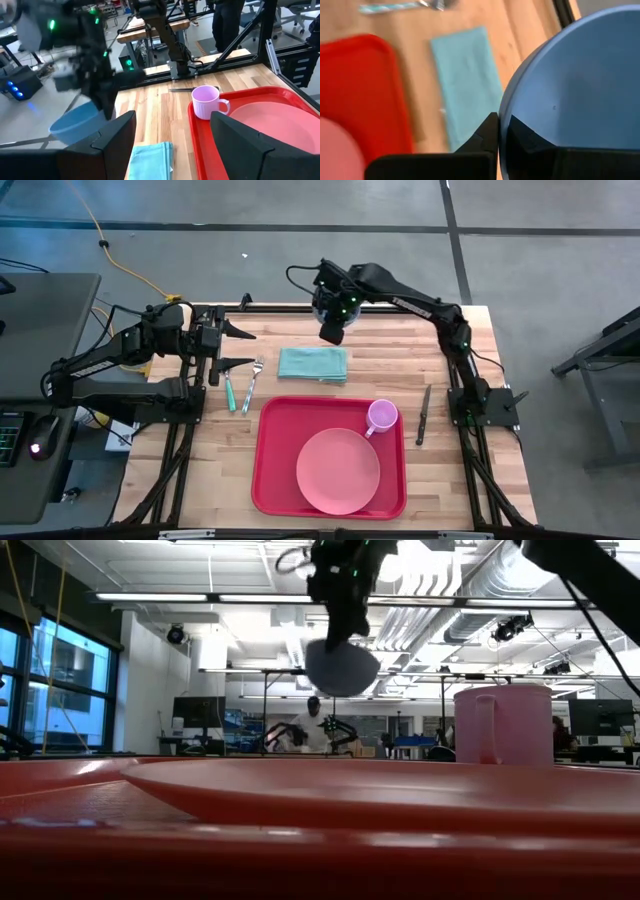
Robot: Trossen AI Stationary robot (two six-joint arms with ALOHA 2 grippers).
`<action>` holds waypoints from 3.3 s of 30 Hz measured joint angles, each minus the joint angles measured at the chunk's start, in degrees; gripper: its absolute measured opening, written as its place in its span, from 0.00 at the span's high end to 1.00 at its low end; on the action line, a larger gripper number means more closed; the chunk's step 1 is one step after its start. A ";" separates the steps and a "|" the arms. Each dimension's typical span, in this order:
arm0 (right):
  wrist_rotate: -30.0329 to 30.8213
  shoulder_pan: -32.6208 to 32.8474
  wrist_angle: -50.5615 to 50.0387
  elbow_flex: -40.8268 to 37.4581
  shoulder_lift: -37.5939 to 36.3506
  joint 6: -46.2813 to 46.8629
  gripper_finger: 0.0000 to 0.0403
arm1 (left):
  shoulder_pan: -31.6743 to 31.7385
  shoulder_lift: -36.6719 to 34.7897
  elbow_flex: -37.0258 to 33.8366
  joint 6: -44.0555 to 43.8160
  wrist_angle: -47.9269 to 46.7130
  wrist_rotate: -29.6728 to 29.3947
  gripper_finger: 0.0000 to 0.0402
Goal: Set up tray
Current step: Put the blue bowl on top of the pink plate
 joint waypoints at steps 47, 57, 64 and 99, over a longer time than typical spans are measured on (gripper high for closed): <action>7.45 52.36 10.62 -20.91 -14.31 54.23 1.00 | 0.00 0.03 0.00 -1.13 0.48 -2.07 0.29; 5.82 55.90 24.12 -32.94 -14.34 64.48 1.00 | 0.00 0.03 0.00 -1.72 0.20 -2.49 0.29; 5.63 54.86 31.28 -38.18 -14.34 68.20 1.00 | 0.00 0.03 -0.02 -0.95 0.15 -3.21 0.29; -1.77 49.82 42.87 -45.28 -10.36 65.39 1.00 | 0.00 0.03 -0.02 -0.67 0.07 -4.44 0.29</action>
